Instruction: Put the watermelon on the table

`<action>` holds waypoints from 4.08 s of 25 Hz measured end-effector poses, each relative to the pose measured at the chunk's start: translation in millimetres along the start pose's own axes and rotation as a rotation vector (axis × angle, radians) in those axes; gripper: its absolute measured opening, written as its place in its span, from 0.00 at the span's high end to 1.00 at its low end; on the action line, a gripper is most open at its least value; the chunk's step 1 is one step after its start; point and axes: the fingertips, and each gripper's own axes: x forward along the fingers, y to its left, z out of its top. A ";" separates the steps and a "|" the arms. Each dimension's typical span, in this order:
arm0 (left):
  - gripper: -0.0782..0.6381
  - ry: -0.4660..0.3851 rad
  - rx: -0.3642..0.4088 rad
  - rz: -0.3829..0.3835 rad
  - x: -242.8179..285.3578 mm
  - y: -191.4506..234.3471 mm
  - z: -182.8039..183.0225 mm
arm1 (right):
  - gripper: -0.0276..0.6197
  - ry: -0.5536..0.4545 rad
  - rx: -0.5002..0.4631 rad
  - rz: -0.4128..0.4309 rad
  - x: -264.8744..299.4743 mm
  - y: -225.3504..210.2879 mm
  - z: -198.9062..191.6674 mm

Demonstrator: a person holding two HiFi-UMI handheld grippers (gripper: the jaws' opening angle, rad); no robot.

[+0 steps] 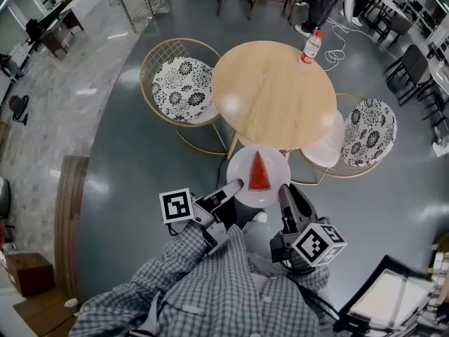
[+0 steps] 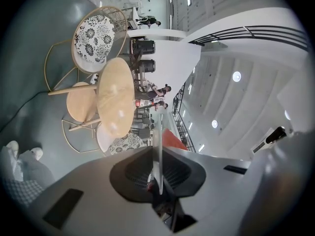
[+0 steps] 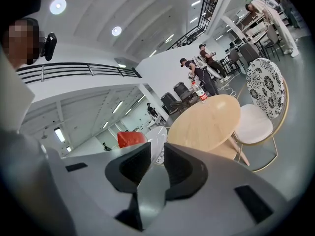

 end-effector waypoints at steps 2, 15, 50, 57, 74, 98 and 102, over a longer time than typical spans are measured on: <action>0.84 0.004 -0.004 0.002 0.8 0.6 -1.4 | 0.82 0.004 -0.007 -0.012 -1.4 -1.0 0.3; 0.84 -0.023 0.001 0.000 10.8 3.4 5.8 | 0.82 0.025 -0.009 0.029 11.1 -9.3 7.3; 0.84 -0.201 0.029 0.009 173.4 1.9 62.4 | 0.82 0.105 -0.041 0.164 101.7 -105.8 144.2; 0.84 -0.217 0.021 0.023 181.8 1.5 64.7 | 0.82 0.121 -0.059 0.190 107.7 -111.9 149.4; 0.84 -0.157 0.012 0.068 230.9 29.6 121.7 | 0.82 0.160 -0.027 0.101 171.9 -150.9 167.0; 0.84 -0.087 -0.044 0.139 296.9 102.2 227.8 | 0.82 0.258 0.001 -0.046 294.6 -216.3 170.0; 0.84 -0.063 -0.056 0.155 305.4 119.6 237.5 | 0.82 0.288 -0.003 -0.076 308.3 -231.0 163.7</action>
